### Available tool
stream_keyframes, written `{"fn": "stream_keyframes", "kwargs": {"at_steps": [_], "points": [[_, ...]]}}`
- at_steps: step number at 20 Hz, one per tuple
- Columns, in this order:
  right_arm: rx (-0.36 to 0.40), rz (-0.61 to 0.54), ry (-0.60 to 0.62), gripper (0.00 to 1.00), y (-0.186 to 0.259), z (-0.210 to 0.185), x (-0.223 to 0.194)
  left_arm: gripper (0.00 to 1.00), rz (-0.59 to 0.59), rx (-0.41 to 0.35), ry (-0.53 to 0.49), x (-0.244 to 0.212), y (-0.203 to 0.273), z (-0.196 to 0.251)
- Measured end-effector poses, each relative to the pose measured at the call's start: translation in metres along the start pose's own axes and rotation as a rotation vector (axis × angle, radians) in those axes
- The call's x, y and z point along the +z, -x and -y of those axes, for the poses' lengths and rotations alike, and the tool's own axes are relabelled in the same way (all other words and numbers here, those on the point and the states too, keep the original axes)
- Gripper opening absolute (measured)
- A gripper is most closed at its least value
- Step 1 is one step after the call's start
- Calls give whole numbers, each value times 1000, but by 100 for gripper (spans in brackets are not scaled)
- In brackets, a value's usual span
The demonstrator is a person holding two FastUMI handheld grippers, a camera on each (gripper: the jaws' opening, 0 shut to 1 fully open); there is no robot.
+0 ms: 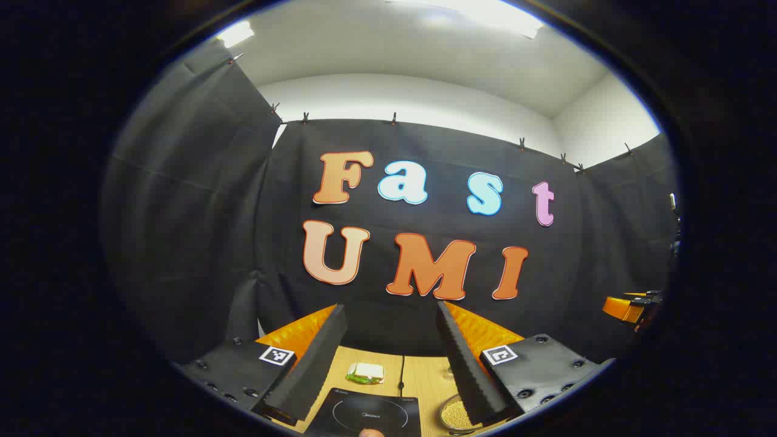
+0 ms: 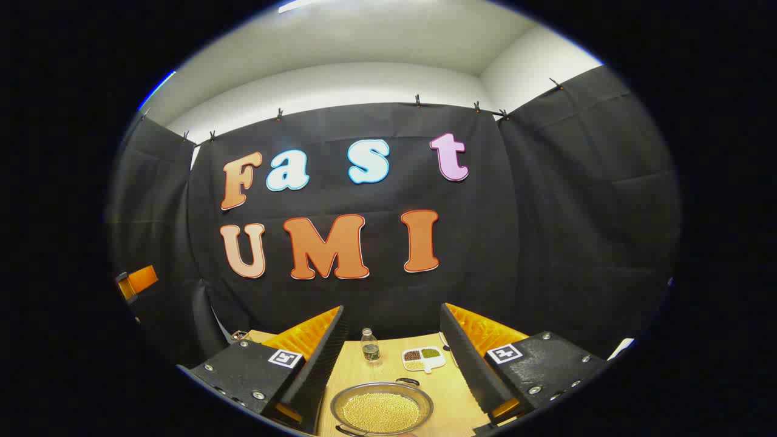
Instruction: First push the handle of the pot to place it horizontally, then grasp the pot with both hands and set it on the induction cooktop.
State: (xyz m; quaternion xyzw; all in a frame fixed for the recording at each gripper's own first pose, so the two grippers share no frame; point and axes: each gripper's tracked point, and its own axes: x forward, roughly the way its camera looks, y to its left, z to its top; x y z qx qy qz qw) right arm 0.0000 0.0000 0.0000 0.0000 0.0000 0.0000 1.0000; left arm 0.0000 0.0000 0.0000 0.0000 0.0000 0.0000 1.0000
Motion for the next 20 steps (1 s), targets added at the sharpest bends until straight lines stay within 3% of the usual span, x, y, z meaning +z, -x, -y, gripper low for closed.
{"fn": "stream_keyframes", "kwargs": {"at_steps": [1,6,7,8,20], "points": [[0,4,5,95,0,-1,2,97,-3,3,-6,2,0,-3],[-14,23,18,95,4,3,10,98,-2,-8,-27,14,-8,-1],[-15,21,17,100,4,3,10,98,5,-10,-20,16,-9,0],[-16,20,16,95,4,3,10,97,7,-15,-10,17,-9,2],[-21,-4,5,95,-2,5,3,97,-21,-28,10,13,-17,3]]}}
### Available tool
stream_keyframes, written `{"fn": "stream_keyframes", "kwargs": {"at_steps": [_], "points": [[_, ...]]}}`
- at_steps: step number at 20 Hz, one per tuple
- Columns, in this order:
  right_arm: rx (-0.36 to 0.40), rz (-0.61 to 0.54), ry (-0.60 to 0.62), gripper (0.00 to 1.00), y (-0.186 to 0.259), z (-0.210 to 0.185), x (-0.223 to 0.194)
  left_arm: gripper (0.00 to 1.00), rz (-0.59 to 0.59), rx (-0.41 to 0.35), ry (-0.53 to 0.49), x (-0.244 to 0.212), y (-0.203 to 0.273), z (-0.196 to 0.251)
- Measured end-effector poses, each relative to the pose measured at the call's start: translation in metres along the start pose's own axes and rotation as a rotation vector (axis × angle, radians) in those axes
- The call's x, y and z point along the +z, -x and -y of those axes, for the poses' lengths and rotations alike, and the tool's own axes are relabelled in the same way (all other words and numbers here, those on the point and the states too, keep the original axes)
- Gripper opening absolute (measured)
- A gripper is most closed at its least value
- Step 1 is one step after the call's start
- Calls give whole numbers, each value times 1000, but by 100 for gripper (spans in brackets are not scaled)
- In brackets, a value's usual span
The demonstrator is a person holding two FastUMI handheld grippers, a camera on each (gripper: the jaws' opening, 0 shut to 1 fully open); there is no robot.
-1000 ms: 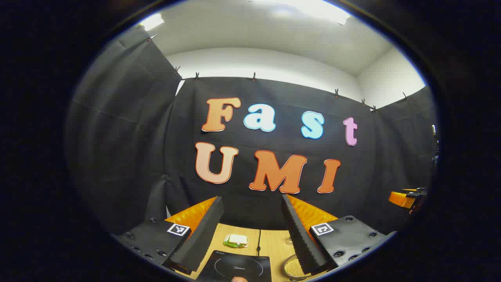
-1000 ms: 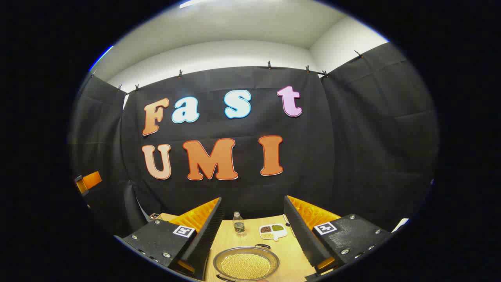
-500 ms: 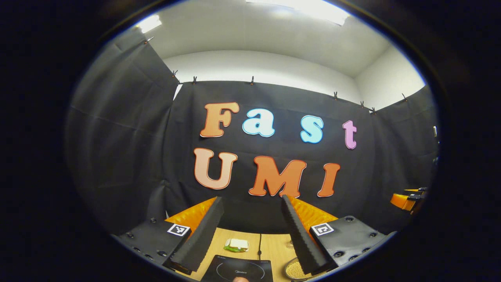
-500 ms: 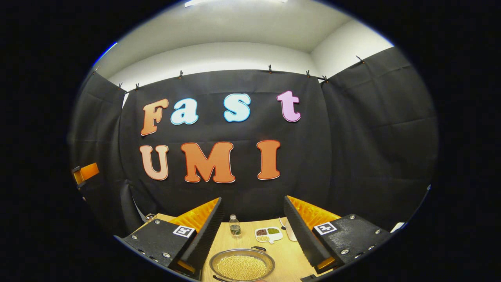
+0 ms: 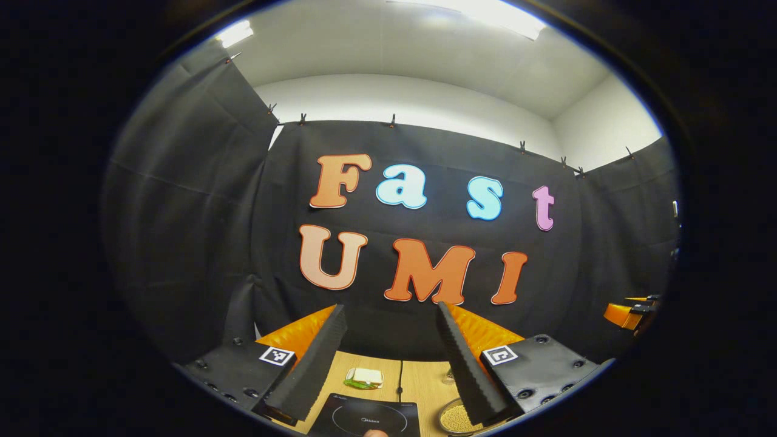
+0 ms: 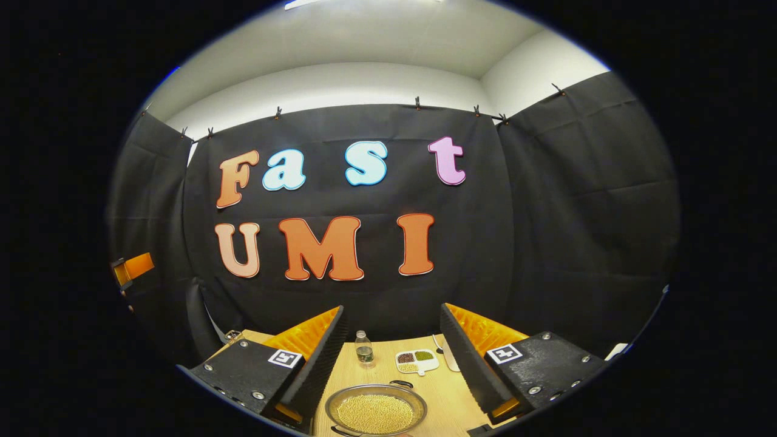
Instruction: First push the handle of the pot to place it horizontally, then grasp the pot with both hands and set it on the induction cooktop.
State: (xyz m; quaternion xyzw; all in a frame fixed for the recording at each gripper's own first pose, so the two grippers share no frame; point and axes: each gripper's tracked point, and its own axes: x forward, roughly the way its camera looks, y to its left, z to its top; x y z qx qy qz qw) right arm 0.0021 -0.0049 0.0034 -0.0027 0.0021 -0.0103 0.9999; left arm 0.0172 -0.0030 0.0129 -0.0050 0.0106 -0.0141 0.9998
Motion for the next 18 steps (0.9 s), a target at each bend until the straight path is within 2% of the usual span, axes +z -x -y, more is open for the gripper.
{"fn": "stream_keyframes", "kwargs": {"at_steps": [7,18], "points": [[-9,-18,11,95,1,3,-8,97,-3,-8,5,-1,3,5],[10,-35,11,94,6,0,-14,98,-7,32,9,-1,12,-11]]}}
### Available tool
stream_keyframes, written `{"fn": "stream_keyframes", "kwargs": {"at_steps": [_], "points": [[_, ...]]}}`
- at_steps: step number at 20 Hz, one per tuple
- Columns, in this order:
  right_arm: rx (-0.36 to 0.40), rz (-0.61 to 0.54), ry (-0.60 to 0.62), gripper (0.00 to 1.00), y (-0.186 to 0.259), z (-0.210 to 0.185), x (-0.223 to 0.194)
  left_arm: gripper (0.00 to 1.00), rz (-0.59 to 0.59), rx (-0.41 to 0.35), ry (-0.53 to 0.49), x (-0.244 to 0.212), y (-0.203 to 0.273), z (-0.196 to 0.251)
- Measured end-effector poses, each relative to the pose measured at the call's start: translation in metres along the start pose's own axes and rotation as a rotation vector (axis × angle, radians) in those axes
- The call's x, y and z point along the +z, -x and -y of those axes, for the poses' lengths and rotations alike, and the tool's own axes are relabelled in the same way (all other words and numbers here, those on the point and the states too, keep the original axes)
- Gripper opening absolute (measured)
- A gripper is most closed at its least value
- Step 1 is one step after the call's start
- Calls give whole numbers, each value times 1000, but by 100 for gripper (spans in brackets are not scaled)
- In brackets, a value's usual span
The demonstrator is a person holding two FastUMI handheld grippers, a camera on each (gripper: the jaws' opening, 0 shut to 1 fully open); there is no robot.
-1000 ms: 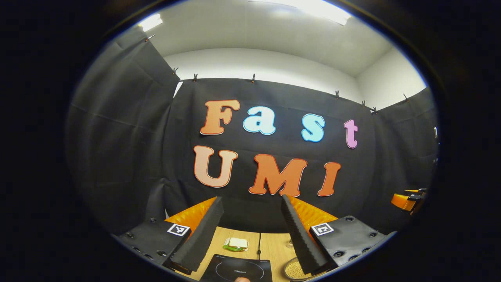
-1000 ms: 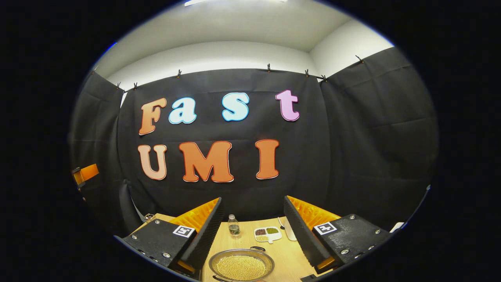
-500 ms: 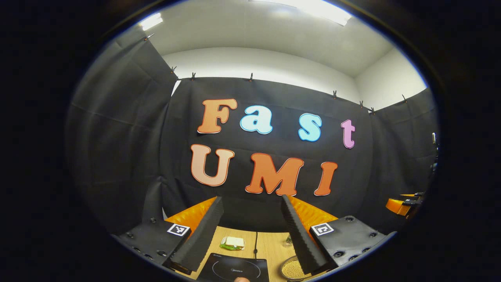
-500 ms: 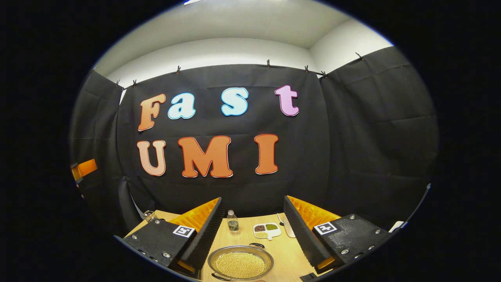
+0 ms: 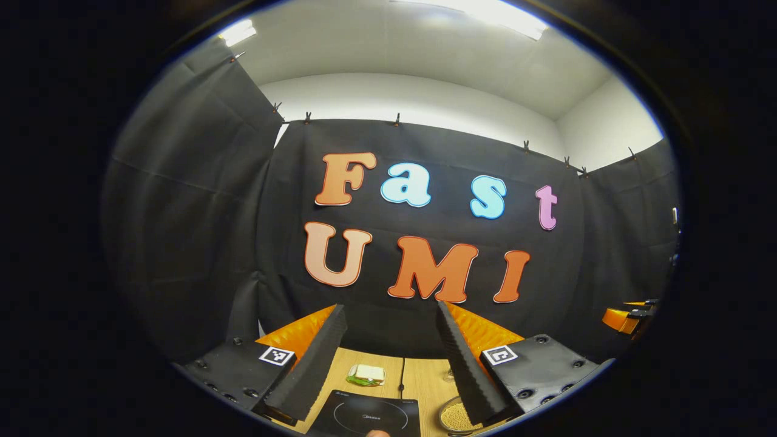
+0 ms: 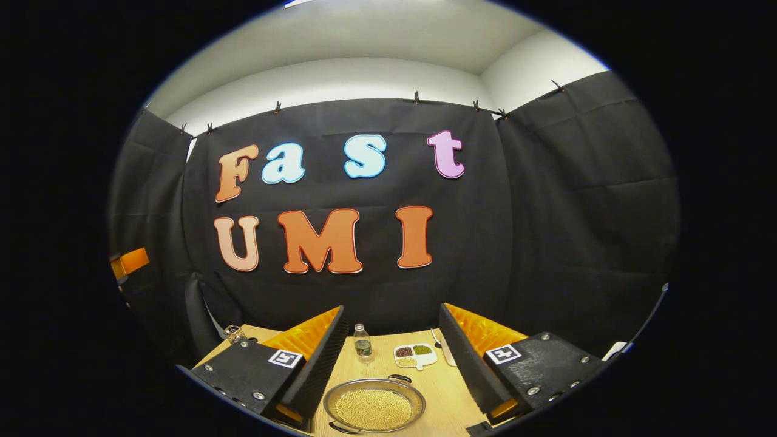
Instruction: First push the handle of the pot to place it horizontally, then grasp the pot with both hands and set it on the induction cooktop.
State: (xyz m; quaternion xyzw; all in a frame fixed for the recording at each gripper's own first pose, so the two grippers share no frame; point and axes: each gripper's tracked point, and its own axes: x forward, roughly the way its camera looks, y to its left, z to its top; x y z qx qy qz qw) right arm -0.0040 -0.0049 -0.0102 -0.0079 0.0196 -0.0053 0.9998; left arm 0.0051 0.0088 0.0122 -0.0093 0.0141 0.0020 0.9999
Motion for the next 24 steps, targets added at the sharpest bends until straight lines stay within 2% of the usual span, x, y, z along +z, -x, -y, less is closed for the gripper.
{"fn": "stream_keyframes", "kwargs": {"at_steps": [1,2,5,8,9,11,13,17,24], "points": [[6,-6,0,90,-1,-1,-2,98,-1,1,1,0,0,-1],[11,-9,3,92,0,-3,-4,98,-3,0,1,-1,0,0],[31,-20,11,63,0,-8,-9,97,-10,-4,-3,-3,1,0],[48,-25,-2,48,1,-11,-14,97,-12,-6,-7,-4,1,1],[48,-34,-10,34,-1,-11,-19,97,-13,-6,-8,-4,0,1],[46,-67,-16,21,-5,-13,-33,97,-19,-8,-5,-6,0,2],[48,-105,-18,13,-6,-14,-50,97,-25,-15,-4,-8,-1,5],[62,-175,-46,0,-6,-19,-84,97,-28,-26,-2,-9,1,8],[62,-290,-15,0,-2,-17,-142,97,-48,-17,4,-16,1,5]]}}
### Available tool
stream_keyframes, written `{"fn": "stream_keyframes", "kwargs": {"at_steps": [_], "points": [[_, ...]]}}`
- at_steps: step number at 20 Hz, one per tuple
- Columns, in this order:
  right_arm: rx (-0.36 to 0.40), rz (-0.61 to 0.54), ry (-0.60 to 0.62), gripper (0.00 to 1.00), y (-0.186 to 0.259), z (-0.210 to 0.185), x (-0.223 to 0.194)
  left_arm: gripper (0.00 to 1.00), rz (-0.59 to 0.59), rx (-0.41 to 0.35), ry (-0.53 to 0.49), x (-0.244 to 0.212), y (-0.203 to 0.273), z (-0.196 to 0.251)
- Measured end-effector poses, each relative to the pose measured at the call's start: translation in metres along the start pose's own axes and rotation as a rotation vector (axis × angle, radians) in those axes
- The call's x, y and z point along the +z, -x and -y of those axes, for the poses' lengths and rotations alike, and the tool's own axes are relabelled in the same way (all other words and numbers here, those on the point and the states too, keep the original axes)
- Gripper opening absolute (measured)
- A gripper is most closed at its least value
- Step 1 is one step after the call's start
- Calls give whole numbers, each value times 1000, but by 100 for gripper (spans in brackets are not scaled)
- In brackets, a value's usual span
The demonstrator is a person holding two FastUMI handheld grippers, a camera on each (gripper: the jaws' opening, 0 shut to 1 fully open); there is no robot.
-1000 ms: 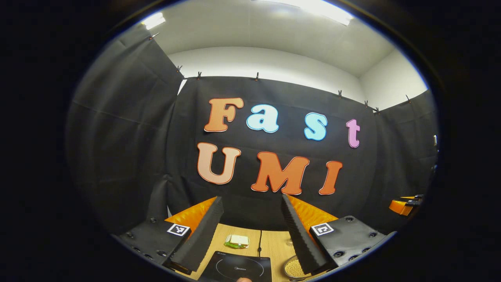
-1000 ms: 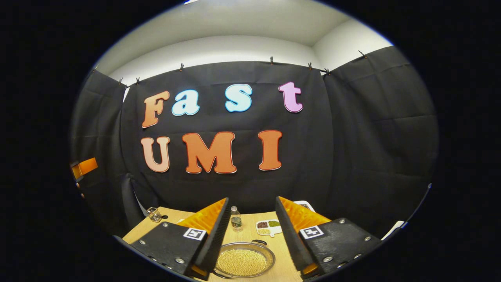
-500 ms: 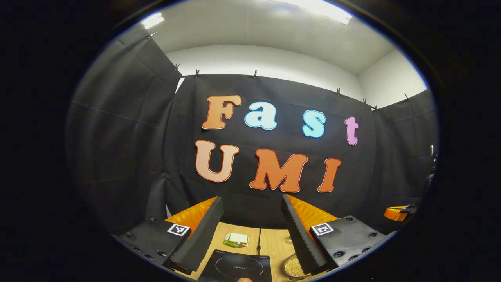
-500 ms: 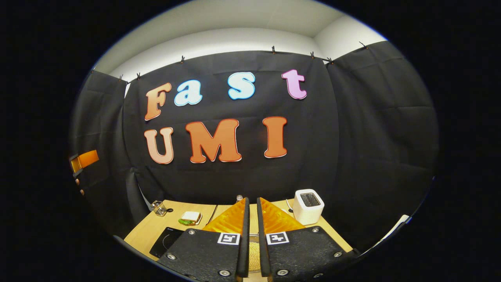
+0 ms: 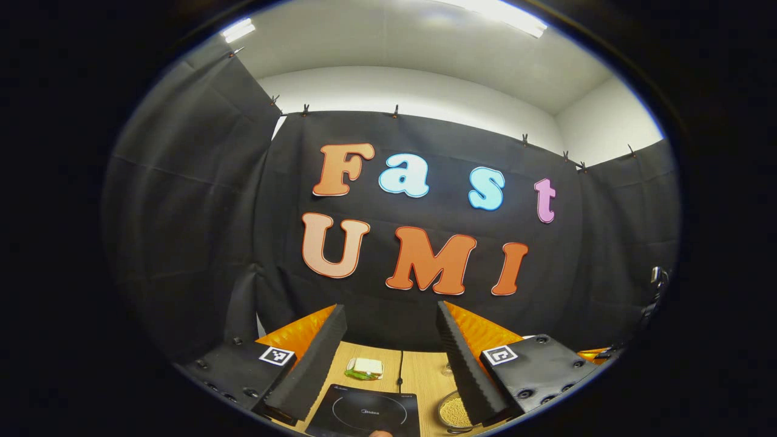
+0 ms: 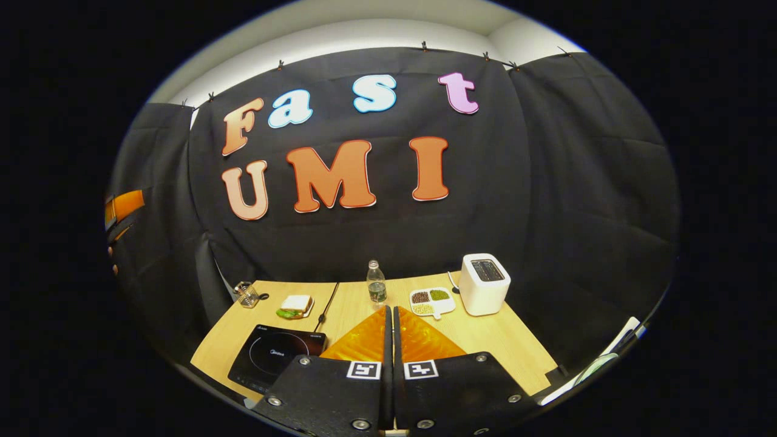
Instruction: First push the handle of the pot to place it horizontally, then grasp the pot with both hands and set it on the induction cooktop.
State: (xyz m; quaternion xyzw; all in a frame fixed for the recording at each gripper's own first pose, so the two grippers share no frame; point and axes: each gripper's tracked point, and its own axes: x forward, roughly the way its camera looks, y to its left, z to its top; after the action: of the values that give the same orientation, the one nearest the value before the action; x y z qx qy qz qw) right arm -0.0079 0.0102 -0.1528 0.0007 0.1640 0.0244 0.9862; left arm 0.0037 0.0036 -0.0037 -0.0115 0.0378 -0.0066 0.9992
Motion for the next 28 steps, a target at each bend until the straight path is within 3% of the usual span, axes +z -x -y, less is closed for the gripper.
{"fn": "stream_keyframes", "kwargs": {"at_steps": [28], "points": [[26,-469,41,0,-7,-9,-220,98,-87,61,-36,-35,5,-20]]}}
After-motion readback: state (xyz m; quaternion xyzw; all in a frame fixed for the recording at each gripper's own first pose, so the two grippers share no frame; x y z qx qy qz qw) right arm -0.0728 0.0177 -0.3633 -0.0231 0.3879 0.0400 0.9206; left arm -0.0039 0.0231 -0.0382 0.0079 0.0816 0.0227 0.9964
